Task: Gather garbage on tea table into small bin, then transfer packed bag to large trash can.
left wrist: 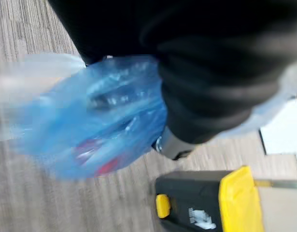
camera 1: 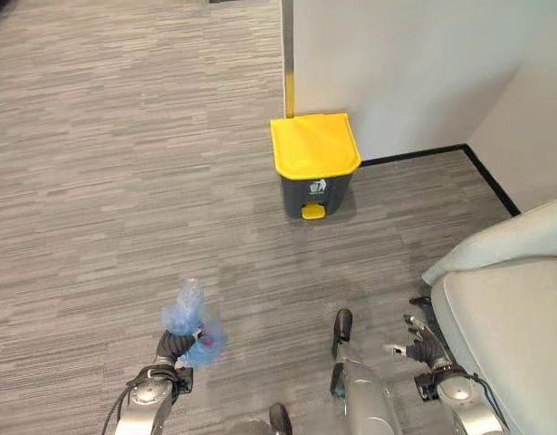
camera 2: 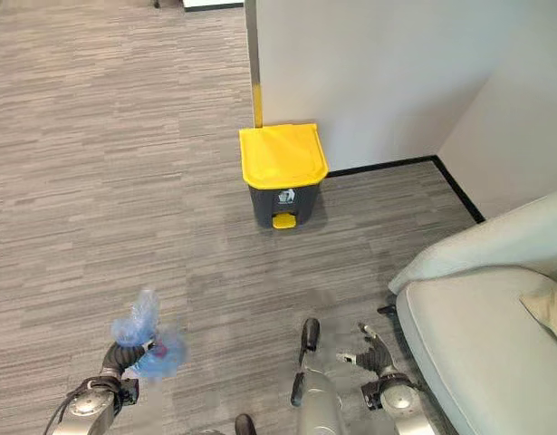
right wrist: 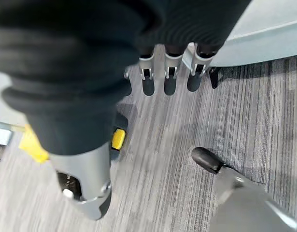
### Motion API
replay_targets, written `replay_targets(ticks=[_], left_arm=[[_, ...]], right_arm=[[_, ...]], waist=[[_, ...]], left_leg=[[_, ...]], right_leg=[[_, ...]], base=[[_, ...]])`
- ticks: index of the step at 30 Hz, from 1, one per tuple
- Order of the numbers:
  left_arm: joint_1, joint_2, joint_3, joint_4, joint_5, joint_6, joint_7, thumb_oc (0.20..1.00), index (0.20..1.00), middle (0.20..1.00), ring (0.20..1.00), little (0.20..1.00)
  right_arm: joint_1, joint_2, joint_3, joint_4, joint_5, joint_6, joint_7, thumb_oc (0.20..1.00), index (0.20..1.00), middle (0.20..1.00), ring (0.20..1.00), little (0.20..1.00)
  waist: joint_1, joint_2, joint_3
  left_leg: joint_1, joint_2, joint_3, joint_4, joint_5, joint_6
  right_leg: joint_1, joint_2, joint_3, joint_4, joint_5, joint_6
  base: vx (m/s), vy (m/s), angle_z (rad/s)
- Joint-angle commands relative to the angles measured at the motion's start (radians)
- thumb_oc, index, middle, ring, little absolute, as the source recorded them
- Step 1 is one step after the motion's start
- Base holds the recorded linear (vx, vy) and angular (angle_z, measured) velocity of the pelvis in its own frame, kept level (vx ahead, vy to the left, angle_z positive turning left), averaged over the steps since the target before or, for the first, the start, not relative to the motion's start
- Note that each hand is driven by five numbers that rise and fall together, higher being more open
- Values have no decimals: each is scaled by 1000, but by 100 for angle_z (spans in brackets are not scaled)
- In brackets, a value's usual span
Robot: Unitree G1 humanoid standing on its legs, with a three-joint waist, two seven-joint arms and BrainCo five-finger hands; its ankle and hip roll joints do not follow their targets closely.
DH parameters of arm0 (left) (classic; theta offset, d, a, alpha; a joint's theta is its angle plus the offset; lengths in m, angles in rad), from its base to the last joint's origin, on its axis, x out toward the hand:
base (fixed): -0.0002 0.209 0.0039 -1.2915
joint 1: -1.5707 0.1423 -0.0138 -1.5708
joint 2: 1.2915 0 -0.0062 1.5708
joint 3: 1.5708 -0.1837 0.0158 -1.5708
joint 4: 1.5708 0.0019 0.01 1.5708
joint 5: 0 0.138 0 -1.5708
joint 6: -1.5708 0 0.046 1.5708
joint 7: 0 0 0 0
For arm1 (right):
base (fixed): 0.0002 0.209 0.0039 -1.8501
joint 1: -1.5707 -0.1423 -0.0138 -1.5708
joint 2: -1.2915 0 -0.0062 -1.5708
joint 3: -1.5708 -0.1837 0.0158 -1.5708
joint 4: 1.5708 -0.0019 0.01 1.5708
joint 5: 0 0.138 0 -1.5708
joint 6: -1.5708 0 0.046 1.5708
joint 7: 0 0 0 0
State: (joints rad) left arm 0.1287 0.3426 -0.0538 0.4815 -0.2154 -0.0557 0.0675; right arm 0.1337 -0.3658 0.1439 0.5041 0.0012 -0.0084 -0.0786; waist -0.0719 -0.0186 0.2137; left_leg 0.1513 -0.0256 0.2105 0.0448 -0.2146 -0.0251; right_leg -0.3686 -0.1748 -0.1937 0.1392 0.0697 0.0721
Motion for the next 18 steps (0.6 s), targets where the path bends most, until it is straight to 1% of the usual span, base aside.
replay_targets(ticks=[1, 2, 3, 4, 5, 7, 8, 9, 10, 11, 12, 13, 14, 15, 16, 17, 18], left_arm=[[2, 63, 24, -86, -3, -60, -8, 200, 200, 200, 200, 200], [3, 63, 24, -86, -3, -60, -8, 200, 200, 200, 200, 200], [0, 57, 23, -88, -3, -57, -12, 200, 200, 200, 200, 200], [2, 54, 20, -87, -7, -56, -14, 200, 200, 200, 200, 200], [-1, 49, 18, -72, -12, -56, -13, 200, 200, 200, 200, 200], [-1, 49, 18, -72, -12, -56, -13, 200, 200, 200, 200, 200], [8, 48, 5, -81, -29, -52, -25, 200, 200, 200, 200, 200], [9, 49, 5, -83, -29, -52, -25, 200, 200, 200, 200, 200], [7, 50, 5, -81, -14, -50, -24, 200, 200, 200, 200, 200], [7, 48, 3, -79, -5, -48, -23, 200, 200, 200, 200, 200], [5, 47, 1, -76, -4, -44, -21, 200, 200, 200, 200, 200], [2, 49, 2, -74, -4, -43, -11, 200, 200, 200, 200, 200], [-1, 50, 1, -75, -2, -43, -6, 200, 200, 200, 200, 200], [1, 50, 2, -76, -3, -44, -6, 200, 200, 200, 200, 200], [1, 50, 1, -78, 0, -44, -6, 200, 200, 200, 200, 200], [6, 50, 2, -84, 2, -45, -8, 200, 200, 200, 200, 200], [14, 47, 6, -81, 7, -46, -11, 200, 200, 200, 200, 200]], right_arm=[[-61, -38, -32, -38, 21, -38, -15, 1000, 1000, 1000, 1000, 1000], [-61, -38, -32, -38, 21, -38, -15, 1000, 1000, 1000, 1000, 1000], [-57, -44, -34, -43, 35, -52, -15, 1000, 1000, 1000, 1000, 1000], [-57, -50, -33, -43, 34, -49, -22, 1000, 1000, 1000, 1000, 1000], [-57, -58, -38, -26, 34, -46, -26, 1000, 1000, 1000, 1000, 1000], [-57, -58, -38, -26, 34, -46, -26, 1000, 1000, 1000, 1000, 1000], [-48, -60, -40, -44, 31, -22, -14, 1000, 1000, 1000, 1000, 1000], [-43, -61, -41, -45, 31, -24, -14, 1000, 1000, 1000, 1000, 1000], [-39, -68, -47, -40, 30, -32, -17, 1000, 1000, 1000, 1000, 1000], [-39, -73, -51, -38, 31, -37, -19, 1000, 1000, 1000, 1000, 1000], [-39, -75, -57, -38, 32, -38, -24, 1000, 1000, 1000, 1000, 1000], [-41, -72, -54, -32, 34, -38, -33, 1000, 1000, 1000, 1000, 1000], [-41, -70, -52, -25, 33, -38, -38, 1000, 1000, 1000, 1000, 1000], [-39, -67, -52, -13, 29, -35, -40, 1000, 1000, 1000, 1000, 1000], [-35, -66, -54, -8, 27, -34, -43, 1000, 1000, 1000, 1000, 1000], [-32, -62, -55, -7, 25, -32, -41, 1000, 1000, 1000, 1000, 1000], [-36, -55, -56, -2, 20, -31, -35, 1000, 1000, 1000, 1000, 1000]], waist=[[-12, -13, -29], [-12, -13, -30], [-13, -5, -33], [-15, -12, -37], [-14, -11, -35], [-15, -11, -35], [8, -22, -36], [8, -21, -35], [1, -19, -35], [1, -25, -32], [10, -30, -26], [36, -29, -7], [47, -26, -2], [52, -25, -2], [54, -25, -2], [55, -24, -7], [60, -21, -21]], left_leg=[[-63, 89, -36, 167, 63, -51], [-64, 89, -37, 168, 63, -51], [-76, 131, -31, 263, 139, -81], [-112, 147, -19, 357, 167, -74], [-127, 169, -8, 394, 184, -70], [-127, 169, -8, 394, 183, -70], [-210, 177, 9, 320, 154, -36], [-204, 177, 9, 309, 151, -36], [-195, 167, 9, 240, 150, -43], [-238, 160, 5, 216, 154, -43], [-288, 154, -8, 199, 171, -45], [-363, 155, -36, 134, 255, -66], [-390, 158, -47, 101, 291, -77], [-394, 164, -39, 78, 312, -84], [-398, 172, -24, 73, 322, -88], [-392, 178, -7, 73, 320, -88], [-364, 169, -8, 68, 292, -79]], right_leg=[[134, 20, -39, -42, -24, 46], [134, 20, -39, -42, -24, 46], [166, 42, -51, -38, -49, 19], [195, 48, -60, -52, -66, 0], [231, 66, -64, -58, -95, -17], [231, 66, -64, -58, -95, -17], [289, 60, -61, -50, -136, -25], [289, 61, -60, -46, -141, -24], [288, 62, -59, -47, -146, -16], [299, 60, -58, -53, -156, -15], [314, 60, -51, -53, -167, -17], [355, 77, -33, -53, -194, -18], [369, 86, -27, -52, -200, -16], [381, 88, -24, -51, -209, -14], [392, 88, -23, -48, -215, -11], [405, 87, -19, -45, -220, -7], [433, 73, -7, -36, -235, 11]], base=[[225, -196, 85], [289, -271, 38], [297, -273, 7], [451, -375, -15], [223, -171, -14], [292, -137, -25], [483, -177, -27], [521, -151, 26], [171, 18, 21], [176, 26, -15], [313, 20, -61], [317, 48, -39], [342, 73, -17], [245, 87, -45], [256, 122, -84], [377, 222, -102], [423, 303, -88]])
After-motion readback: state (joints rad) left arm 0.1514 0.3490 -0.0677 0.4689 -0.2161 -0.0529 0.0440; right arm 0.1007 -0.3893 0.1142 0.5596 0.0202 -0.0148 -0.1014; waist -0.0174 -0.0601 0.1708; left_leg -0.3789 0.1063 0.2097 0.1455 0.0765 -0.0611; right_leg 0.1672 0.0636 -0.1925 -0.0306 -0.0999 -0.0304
